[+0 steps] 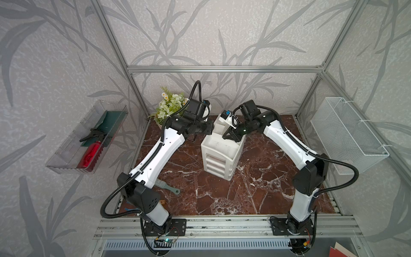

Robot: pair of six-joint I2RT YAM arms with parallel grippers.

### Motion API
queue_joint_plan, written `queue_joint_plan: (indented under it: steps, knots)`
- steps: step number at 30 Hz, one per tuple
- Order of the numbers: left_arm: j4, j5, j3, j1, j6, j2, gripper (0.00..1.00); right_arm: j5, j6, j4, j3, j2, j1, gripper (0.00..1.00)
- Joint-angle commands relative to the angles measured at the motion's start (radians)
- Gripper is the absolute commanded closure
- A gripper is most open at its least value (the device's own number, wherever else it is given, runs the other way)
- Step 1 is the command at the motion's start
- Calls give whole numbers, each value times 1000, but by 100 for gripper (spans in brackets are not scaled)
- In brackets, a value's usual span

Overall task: Take the postcards out of the drawer
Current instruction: Adjust the storage box at the center of the board.

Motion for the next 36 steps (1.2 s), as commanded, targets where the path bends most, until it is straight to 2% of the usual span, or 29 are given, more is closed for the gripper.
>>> queue_joint_plan:
  steps: [1,3,8,14,21,26,30,36]
  knots:
    - [-13,0,-6,-4,-13,9,52,-49,21,54,-15,-69,-2,78]
    - [3,-8,-7,-5,-9,19,52,-49,31,61,-24,-84,-2,75]
    - [12,4,16,-4,-5,75,52,-19,77,83,-65,-127,-17,74]
    - [-5,-2,62,-4,-3,144,59,-38,237,226,-250,-260,-104,70]
    - [-27,-38,97,-4,-10,188,81,-83,528,517,-591,-455,-223,63]
    - [-23,-100,64,-3,-41,178,90,-101,800,817,-876,-567,-267,54]
    - [-14,-139,39,12,-59,159,96,-93,954,1011,-1038,-578,-267,46]
    - [-14,-147,29,58,-22,149,100,-134,1137,1284,-1139,-480,-266,38]
